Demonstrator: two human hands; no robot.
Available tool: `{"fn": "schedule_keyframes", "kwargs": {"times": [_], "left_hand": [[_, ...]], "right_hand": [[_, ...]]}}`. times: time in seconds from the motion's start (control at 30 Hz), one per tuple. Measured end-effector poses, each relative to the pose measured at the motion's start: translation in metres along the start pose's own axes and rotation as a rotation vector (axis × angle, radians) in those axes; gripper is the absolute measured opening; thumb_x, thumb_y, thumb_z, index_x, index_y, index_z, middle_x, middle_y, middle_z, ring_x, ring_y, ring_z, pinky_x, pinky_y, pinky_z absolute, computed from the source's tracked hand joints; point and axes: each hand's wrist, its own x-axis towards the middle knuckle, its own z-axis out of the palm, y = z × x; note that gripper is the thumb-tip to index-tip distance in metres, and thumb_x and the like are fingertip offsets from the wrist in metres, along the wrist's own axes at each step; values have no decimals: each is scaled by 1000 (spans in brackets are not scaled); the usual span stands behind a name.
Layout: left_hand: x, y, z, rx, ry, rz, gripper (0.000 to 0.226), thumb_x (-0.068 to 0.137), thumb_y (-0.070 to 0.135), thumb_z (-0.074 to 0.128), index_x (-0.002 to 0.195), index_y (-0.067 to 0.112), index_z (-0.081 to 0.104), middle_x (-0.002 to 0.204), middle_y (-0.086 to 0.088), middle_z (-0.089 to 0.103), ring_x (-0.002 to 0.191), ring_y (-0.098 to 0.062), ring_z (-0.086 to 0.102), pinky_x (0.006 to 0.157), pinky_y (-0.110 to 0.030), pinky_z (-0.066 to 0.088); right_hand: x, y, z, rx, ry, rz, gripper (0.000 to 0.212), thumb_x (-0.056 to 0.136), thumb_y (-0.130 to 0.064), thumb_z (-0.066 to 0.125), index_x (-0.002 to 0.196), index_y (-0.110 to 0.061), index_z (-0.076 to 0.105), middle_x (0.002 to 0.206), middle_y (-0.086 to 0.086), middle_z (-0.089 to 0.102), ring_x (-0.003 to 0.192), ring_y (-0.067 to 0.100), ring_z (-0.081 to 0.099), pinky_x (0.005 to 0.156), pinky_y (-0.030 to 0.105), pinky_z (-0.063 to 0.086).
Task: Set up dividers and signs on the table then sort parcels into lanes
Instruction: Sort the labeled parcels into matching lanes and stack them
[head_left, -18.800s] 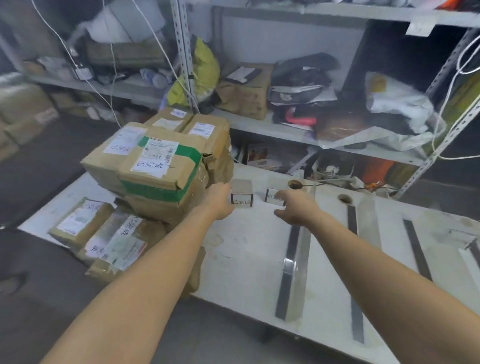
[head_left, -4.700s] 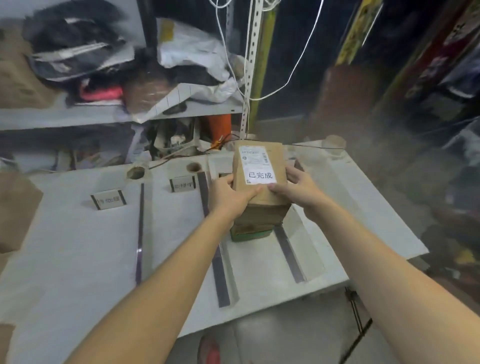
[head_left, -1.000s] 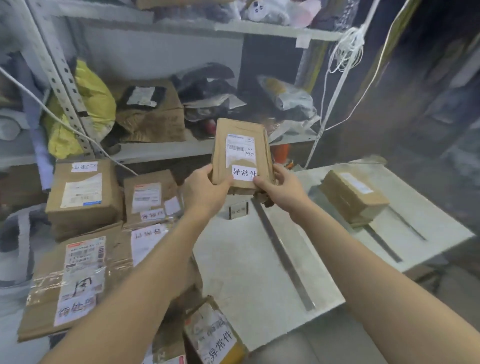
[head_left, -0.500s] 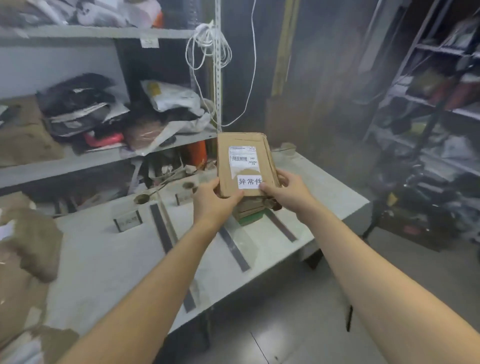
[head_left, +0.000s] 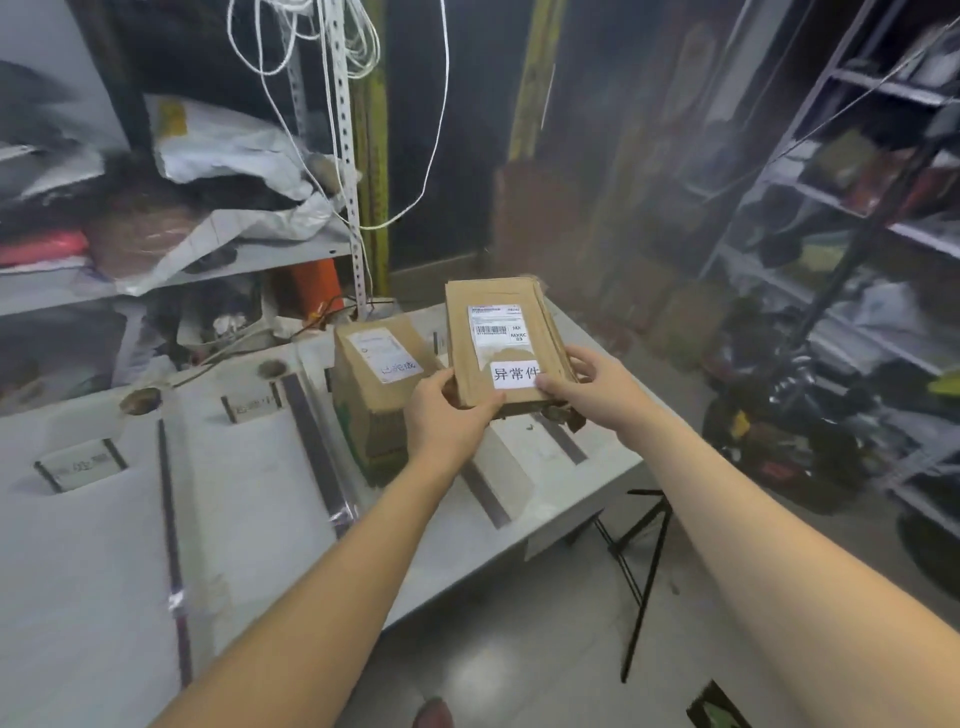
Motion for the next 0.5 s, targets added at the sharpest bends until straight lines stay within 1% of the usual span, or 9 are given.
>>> {"fn": "schedule_keyframes", "kwargs": {"times": [0.07,0.1,0.13,0.2,0.23,0.3,0.33,0.4,0.5], "left_hand": [[18,-7,18,-16,4,-41,55,75,37,83,124,21,65,116,5,67,101,-11,62,84,-27,56],[25,-11,25,-21,8,-56,55,75,37,83,123,21,65,114,5,67,100,-10,62,82,-26,56],[33,-14,33,-17,9,-63,54,74,38,83,123,21,66,113,6,66,97,-8,62,78,-21,53],[47,-17,45,-7,1,-80,50,74,40,82,119,25,67,107,9,64,91,-4,59,67,-10,43],[53,-18,50,-10,3,-95,44,74,39,82,113,31,66,103,12,64,89,-2,59,65,-9,41],[65,-22,60,-8,18,-110,35,73,36,83,99,40,60,95,16,63,87,-1,61,67,-13,46],[69,-25,65,0,32,-118,34,73,34,83,95,40,58,93,17,64,88,-3,63,71,-19,51],[79,-32,75,17,55,-153,34,72,32,84,95,38,60,95,14,68,89,-5,65,79,-27,57],[92,-43,93,45,95,-213,37,72,31,85,103,30,65,103,8,71,92,-8,66,83,-32,58]], "right_hand": [[23,5,-10,-50,-2,16,75,79,-40,81,145,-28,47,128,-1,60,89,5,70,61,19,54],[34,8,-15,-77,-7,20,75,78,-41,81,144,-28,48,129,0,60,97,13,69,65,26,56],[46,10,-19,-96,-18,24,74,77,-41,82,143,-27,49,129,0,60,100,19,67,68,31,57],[69,13,-24,-106,-46,31,71,78,-38,83,141,-25,52,129,1,62,95,24,68,63,32,54],[81,15,-26,-107,-64,32,70,78,-37,83,140,-24,53,129,0,62,93,25,68,61,30,53],[101,22,-28,-116,-110,53,66,80,-34,82,138,-21,55,127,1,65,85,22,71,59,30,52],[110,26,-29,-117,-131,66,63,80,-33,82,136,-19,57,123,4,67,76,19,71,56,29,52],[128,35,-29,-116,-165,91,60,80,-32,82,133,-15,60,115,12,70,64,16,65,56,29,50],[157,51,-29,-131,-222,116,64,79,-33,82,134,-12,59,122,16,67,81,22,62,69,32,50]]}}
